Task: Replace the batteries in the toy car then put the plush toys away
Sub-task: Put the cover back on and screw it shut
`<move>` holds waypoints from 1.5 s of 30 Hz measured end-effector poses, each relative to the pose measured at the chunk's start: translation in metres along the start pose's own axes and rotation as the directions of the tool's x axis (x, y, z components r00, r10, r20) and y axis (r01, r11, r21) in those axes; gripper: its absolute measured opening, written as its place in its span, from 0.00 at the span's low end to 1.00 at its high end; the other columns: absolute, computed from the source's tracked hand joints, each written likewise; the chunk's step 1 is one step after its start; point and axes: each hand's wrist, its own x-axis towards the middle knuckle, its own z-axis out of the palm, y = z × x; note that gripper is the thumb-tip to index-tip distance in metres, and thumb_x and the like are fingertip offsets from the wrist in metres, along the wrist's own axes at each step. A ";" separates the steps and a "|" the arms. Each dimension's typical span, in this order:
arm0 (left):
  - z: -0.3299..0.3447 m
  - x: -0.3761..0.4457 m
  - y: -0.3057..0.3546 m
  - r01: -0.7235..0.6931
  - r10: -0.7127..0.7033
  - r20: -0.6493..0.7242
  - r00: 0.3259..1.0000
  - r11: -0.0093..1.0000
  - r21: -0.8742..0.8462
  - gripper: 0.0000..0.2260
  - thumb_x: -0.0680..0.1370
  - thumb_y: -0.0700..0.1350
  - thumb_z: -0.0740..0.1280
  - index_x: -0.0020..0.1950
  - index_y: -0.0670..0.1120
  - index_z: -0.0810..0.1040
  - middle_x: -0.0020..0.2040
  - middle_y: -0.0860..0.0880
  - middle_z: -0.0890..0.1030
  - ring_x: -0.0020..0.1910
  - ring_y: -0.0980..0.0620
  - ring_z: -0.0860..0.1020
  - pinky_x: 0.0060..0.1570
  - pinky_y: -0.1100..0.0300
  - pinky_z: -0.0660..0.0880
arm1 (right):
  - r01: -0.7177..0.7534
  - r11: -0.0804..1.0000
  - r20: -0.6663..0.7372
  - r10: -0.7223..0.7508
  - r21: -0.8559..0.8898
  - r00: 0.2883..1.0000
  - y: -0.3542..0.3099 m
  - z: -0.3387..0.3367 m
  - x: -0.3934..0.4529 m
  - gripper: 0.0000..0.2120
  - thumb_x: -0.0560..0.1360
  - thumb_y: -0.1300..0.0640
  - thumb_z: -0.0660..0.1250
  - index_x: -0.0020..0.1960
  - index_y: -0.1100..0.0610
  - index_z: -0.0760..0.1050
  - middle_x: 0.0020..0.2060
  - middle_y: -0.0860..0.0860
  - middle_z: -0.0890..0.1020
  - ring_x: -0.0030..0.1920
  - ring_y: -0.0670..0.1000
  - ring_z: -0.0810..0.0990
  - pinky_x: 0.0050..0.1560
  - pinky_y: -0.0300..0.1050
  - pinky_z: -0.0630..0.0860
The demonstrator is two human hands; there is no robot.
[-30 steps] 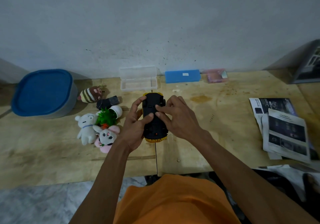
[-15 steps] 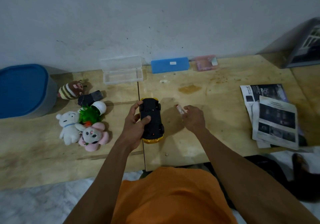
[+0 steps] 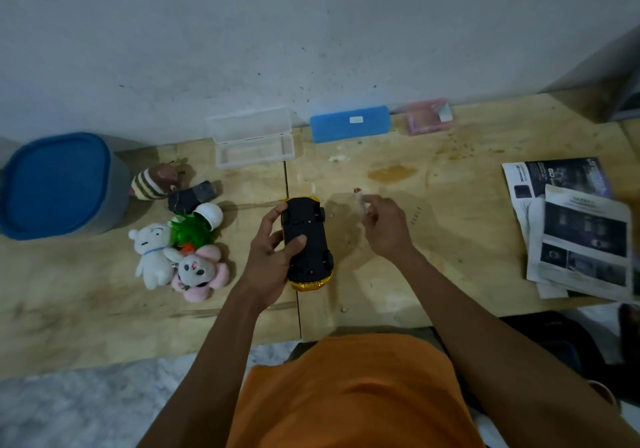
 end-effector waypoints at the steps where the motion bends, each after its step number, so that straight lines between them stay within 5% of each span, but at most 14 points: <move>1: -0.002 -0.002 0.001 -0.010 0.010 0.008 1.000 1.000 -0.002 0.28 0.78 0.30 0.67 0.73 0.53 0.69 0.65 0.38 0.78 0.58 0.38 0.82 0.51 0.41 0.82 | 0.033 0.995 -0.055 -0.028 0.094 0.998 -0.015 -0.006 -0.002 0.13 0.79 0.63 0.66 0.63 0.57 0.77 0.46 0.55 0.79 0.46 0.55 0.79 0.45 0.40 0.75; 4: -0.010 -0.007 0.004 -0.050 0.050 0.027 0.998 0.999 0.012 0.29 0.78 0.31 0.67 0.74 0.55 0.69 0.64 0.39 0.79 0.58 0.38 0.82 0.53 0.39 0.81 | 0.178 0.920 -0.159 -0.130 0.348 0.979 -0.066 -0.029 -0.013 0.17 0.80 0.59 0.68 0.67 0.54 0.71 0.45 0.50 0.82 0.45 0.49 0.81 0.46 0.35 0.77; 8: -0.016 -0.015 0.010 -0.085 0.081 0.057 0.995 0.995 0.056 0.32 0.79 0.31 0.67 0.75 0.60 0.67 0.64 0.42 0.79 0.60 0.40 0.81 0.56 0.37 0.79 | 0.312 0.807 -0.108 -0.299 0.502 0.948 -0.114 -0.040 -0.032 0.32 0.79 0.61 0.69 0.77 0.44 0.59 0.46 0.48 0.83 0.46 0.48 0.84 0.50 0.48 0.83; 13: -0.022 -0.026 0.015 -0.143 0.132 0.099 0.986 0.983 0.113 0.33 0.79 0.32 0.68 0.74 0.64 0.68 0.66 0.41 0.77 0.62 0.41 0.80 0.58 0.39 0.79 | 0.349 0.816 -0.127 -0.328 0.461 0.936 -0.131 -0.030 -0.047 0.28 0.79 0.59 0.70 0.75 0.45 0.64 0.57 0.51 0.81 0.49 0.46 0.84 0.50 0.51 0.84; 22: -0.032 -0.038 0.015 -0.182 0.171 0.104 0.980 0.977 0.112 0.32 0.75 0.34 0.67 0.70 0.65 0.71 0.67 0.41 0.76 0.64 0.37 0.77 0.58 0.35 0.78 | 0.382 0.808 -0.164 -0.345 0.449 0.924 -0.138 -0.020 -0.063 0.28 0.78 0.59 0.70 0.74 0.45 0.64 0.48 0.50 0.83 0.49 0.48 0.84 0.49 0.52 0.84; 45: -0.035 -0.040 0.021 -0.180 0.170 0.078 0.982 0.973 0.146 0.31 0.73 0.34 0.66 0.69 0.64 0.72 0.65 0.40 0.76 0.62 0.36 0.77 0.57 0.33 0.78 | 0.372 0.818 -0.224 -0.301 0.438 0.927 -0.144 -0.012 -0.069 0.29 0.78 0.61 0.70 0.75 0.47 0.64 0.49 0.52 0.82 0.50 0.50 0.84 0.49 0.55 0.84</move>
